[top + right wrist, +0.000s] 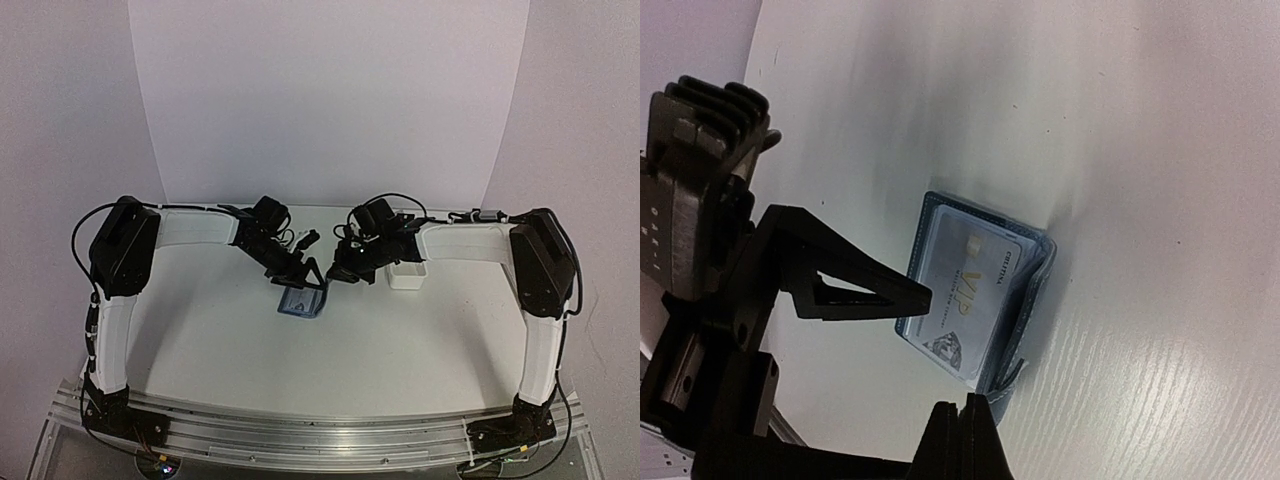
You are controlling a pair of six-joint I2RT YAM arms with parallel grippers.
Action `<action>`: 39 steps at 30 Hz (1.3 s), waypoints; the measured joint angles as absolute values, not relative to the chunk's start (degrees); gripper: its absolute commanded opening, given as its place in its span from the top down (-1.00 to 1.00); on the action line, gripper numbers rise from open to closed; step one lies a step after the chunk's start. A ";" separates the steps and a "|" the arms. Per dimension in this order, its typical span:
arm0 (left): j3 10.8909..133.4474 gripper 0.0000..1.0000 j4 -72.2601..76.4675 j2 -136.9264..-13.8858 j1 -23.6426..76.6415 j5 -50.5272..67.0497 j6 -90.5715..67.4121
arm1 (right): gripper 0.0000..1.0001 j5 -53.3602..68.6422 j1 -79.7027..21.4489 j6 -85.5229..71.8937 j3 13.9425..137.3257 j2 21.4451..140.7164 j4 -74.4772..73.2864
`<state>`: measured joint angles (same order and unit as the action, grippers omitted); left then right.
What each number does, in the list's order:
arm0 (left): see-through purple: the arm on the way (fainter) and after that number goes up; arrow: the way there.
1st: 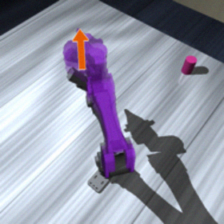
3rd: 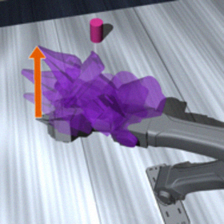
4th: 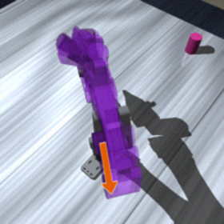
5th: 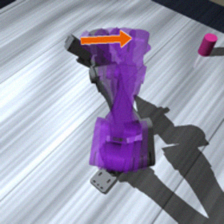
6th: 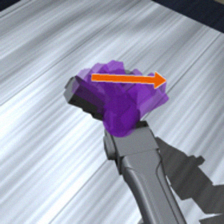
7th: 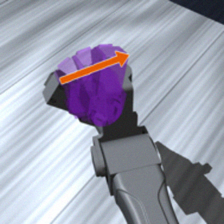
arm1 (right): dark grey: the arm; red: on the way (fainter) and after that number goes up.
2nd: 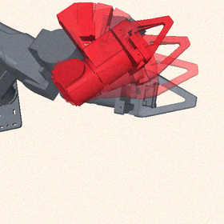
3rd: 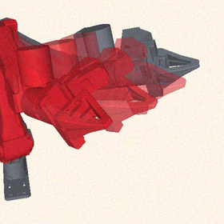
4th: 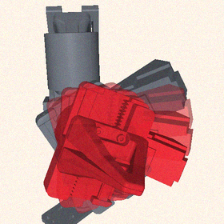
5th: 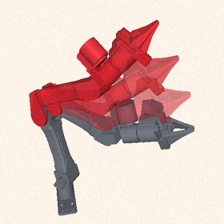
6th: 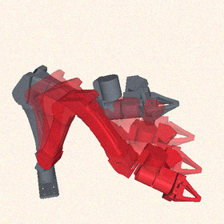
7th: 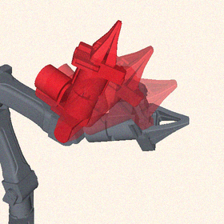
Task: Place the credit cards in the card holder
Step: Turn over the card slot in the card holder.
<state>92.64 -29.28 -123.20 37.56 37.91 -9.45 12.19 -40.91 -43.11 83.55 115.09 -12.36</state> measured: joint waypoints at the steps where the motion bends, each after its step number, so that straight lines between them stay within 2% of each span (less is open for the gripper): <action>1: 92.64 -0.54 -29.19 -123.20 37.56 37.82 -9.50 | 1.00 12.16 -40.91 -43.07 83.48 115.00 -12.36; 3: 92.55 -0.48 -29.21 -123.33 37.56 37.36 -9.26 | 1.00 12.05 -40.91 -43.00 83.46 114.85 -12.34; 9: 91.02 -0.62 -28.38 -124.07 37.80 37.34 -9.23 | 1.00 12.05 -40.91 -42.89 83.46 114.83 -12.23; 21: 90.50 -0.53 -29.21 -124.29 38.57 35.27 -9.02 | 1.00 12.03 -40.91 -42.81 83.46 114.83 -12.10; 31: 90.50 -0.68 -31.57 -124.29 37.19 34.79 -8.19 | 1.00 12.03 -40.91 -42.48 83.46 114.83 -12.05; 39: 90.50 -0.69 -32.88 -124.27 35.86 34.35 -6.42 | 1.00 12.03 -40.91 -42.44 83.44 114.83 -12.03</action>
<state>90.50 -32.88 -124.27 35.86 34.35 -6.42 12.03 -40.91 -42.44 83.44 114.83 -12.03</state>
